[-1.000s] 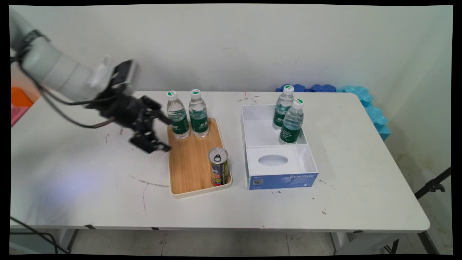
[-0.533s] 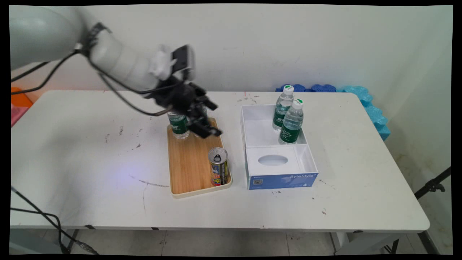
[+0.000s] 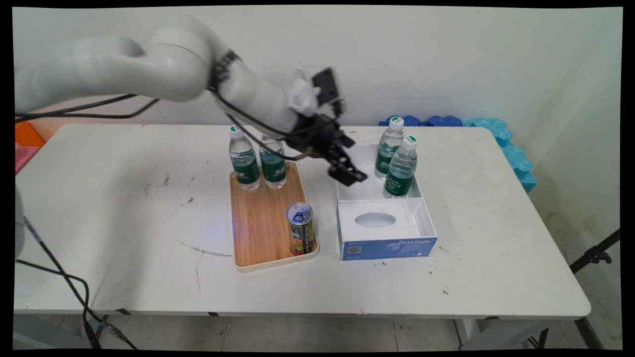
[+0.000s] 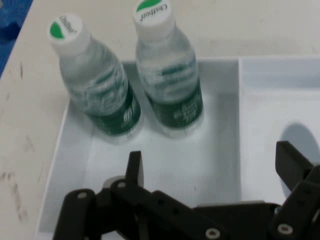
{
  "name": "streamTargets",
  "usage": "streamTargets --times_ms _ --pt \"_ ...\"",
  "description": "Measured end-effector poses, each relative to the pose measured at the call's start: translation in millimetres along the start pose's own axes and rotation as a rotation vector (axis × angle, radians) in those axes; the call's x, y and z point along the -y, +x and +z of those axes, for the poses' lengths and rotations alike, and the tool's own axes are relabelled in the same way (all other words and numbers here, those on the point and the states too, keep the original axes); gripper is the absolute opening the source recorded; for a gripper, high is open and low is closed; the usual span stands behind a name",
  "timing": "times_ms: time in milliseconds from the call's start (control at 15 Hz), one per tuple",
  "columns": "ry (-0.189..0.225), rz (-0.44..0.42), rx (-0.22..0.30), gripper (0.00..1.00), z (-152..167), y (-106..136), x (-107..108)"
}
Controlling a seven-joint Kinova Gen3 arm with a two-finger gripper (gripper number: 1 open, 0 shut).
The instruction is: Pick up the green bottle from the white box
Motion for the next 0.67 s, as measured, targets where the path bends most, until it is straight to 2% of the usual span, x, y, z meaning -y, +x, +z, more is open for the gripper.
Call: streamTargets --times_ms 333,667 --pt "0.022 0.000 -0.025 1.00 51 20 -5" --pt "0.053 -0.006 -0.027 1.00 92 34 -5"
